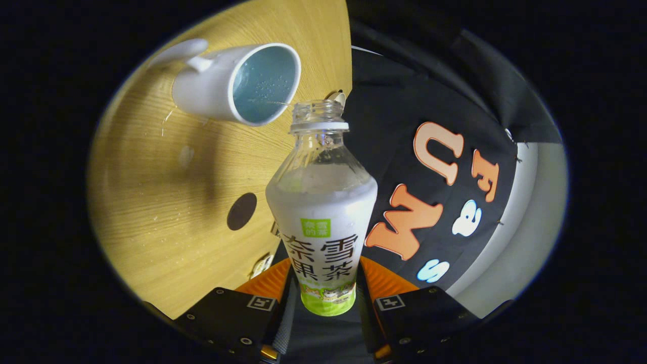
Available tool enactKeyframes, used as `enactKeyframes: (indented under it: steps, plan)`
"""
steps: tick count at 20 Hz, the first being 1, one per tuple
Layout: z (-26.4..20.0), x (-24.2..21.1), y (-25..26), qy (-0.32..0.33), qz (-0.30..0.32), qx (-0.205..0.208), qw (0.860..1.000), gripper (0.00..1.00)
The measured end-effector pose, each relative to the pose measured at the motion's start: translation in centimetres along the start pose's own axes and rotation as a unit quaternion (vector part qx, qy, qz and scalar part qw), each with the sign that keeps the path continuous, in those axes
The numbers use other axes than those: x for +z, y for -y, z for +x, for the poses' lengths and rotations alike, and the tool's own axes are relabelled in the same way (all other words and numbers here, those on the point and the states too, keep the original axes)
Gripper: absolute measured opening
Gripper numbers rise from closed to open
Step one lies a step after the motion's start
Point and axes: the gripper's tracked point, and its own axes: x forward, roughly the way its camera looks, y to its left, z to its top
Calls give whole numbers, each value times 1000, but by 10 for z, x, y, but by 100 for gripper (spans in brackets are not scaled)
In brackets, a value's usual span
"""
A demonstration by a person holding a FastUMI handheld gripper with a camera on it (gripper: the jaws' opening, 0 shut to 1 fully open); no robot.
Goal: Take the bottle from table, then pour the juice into the cup, finally place the bottle on the coaster
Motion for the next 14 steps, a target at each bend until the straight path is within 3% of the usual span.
enactKeyframes:
  steps: [4,7,10,14]
  plan:
    - [-5,3,-20,5,102,29,994,57]
    - [-5,-1,-28,-2,213,46,976,57]
    - [-6,3,-32,10,338,78,938,58]
    - [0,0,-26,21,475,110,873,58]
